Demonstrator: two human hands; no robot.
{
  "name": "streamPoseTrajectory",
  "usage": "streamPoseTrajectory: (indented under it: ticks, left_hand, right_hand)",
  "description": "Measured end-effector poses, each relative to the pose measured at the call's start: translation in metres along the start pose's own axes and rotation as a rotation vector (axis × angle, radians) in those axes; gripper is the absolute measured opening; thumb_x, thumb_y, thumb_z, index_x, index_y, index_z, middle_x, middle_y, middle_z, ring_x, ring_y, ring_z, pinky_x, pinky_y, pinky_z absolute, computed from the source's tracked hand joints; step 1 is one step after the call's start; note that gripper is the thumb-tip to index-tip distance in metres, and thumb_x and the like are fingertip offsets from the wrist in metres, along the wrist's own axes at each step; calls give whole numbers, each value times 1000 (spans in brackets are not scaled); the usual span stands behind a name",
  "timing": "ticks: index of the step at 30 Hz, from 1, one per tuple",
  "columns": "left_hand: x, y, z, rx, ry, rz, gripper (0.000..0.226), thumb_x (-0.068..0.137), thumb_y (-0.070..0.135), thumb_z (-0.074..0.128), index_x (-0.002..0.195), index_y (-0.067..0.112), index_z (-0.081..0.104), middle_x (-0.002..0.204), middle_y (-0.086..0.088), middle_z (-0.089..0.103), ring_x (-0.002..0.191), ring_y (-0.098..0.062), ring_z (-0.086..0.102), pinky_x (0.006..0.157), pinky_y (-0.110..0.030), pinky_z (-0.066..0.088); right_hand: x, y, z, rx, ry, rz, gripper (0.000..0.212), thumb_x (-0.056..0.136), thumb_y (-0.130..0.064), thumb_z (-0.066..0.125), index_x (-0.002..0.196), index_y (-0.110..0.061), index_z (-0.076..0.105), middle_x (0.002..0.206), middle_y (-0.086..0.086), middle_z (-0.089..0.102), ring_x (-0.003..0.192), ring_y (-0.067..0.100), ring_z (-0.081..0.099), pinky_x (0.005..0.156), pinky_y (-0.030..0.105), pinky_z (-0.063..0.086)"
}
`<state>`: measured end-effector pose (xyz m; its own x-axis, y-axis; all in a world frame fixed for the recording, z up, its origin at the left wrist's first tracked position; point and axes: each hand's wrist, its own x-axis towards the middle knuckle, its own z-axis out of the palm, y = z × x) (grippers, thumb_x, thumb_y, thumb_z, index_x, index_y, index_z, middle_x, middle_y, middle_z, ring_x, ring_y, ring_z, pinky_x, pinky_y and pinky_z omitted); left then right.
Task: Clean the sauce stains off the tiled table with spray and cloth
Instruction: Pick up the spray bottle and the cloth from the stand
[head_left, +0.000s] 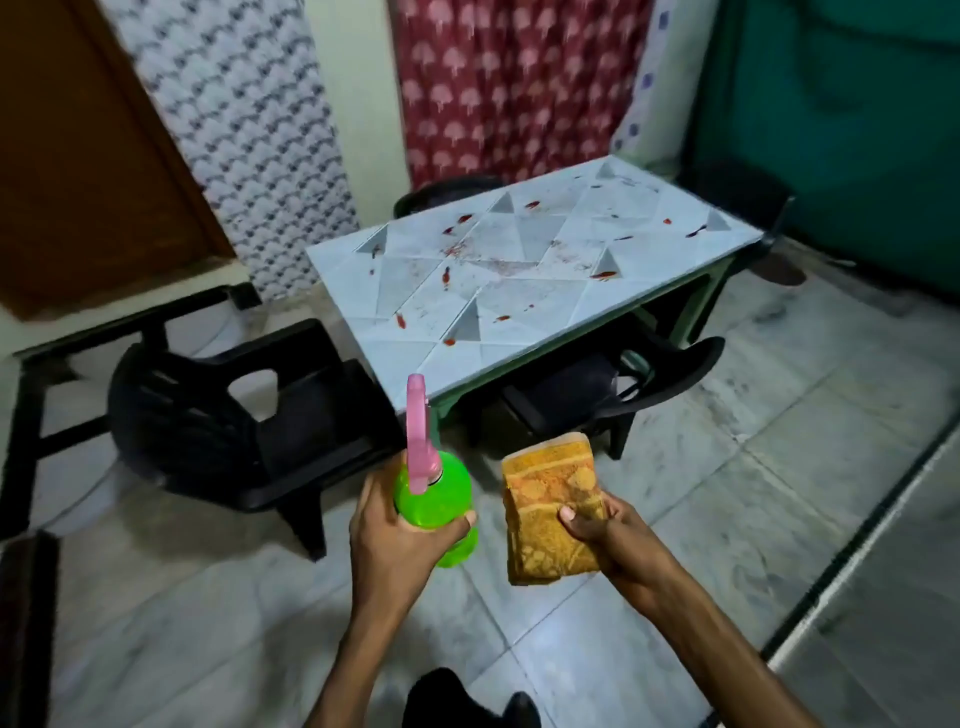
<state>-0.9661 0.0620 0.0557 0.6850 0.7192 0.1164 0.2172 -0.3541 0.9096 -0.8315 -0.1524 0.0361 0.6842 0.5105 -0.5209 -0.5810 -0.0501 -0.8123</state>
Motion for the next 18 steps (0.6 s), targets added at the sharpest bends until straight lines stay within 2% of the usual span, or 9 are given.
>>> streamPoseTrajectory:
  ticks: [2, 5, 8, 14, 18]
  left_hand:
    - [28, 26, 48, -5, -55, 5, 69, 44, 39, 93, 104, 42, 59, 98, 15, 65, 91, 4, 62, 72, -16, 46]
    - [70, 56, 110, -21, -120, 16, 75, 40, 52, 83, 108, 30, 62, 98, 11, 65, 90, -6, 64, 76, -26, 50]
    - [115, 83, 183, 2, -152, 43, 78, 38, 56, 81, 109, 30, 62, 99, 10, 63, 92, -13, 64, 77, -27, 48]
    - [199, 124, 314, 23, -158, 71, 84, 37, 61, 79, 114, 34, 60, 105, 7, 65, 95, -18, 64, 84, -36, 53]
    - [245, 157, 398, 31, -166, 74, 86, 38, 62, 78, 117, 33, 58, 108, 7, 64, 99, -19, 63, 88, -41, 53]
  right_hand:
    - [20, -28, -43, 45, 61, -36, 39, 90, -4, 69, 128, -7, 64, 119, 14, 74, 109, 34, 71, 84, 41, 62]
    - [51, -70, -96, 108, 144, -79, 39, 89, 1, 67, 127, -6, 63, 119, 15, 74, 109, 36, 71, 84, 43, 62]
    - [89, -117, -154, 144, 192, -111, 39, 88, 1, 67, 126, -5, 64, 120, 17, 73, 110, 38, 70, 91, 49, 58]
    - [172, -201, -254, 123, 233, -145, 36, 90, 3, 67, 125, -4, 65, 117, 15, 74, 109, 35, 71, 86, 42, 61]
    - [215, -252, -313, 117, 239, -143, 34, 88, 4, 68, 121, -3, 67, 115, 17, 75, 100, 32, 73, 79, 39, 62]
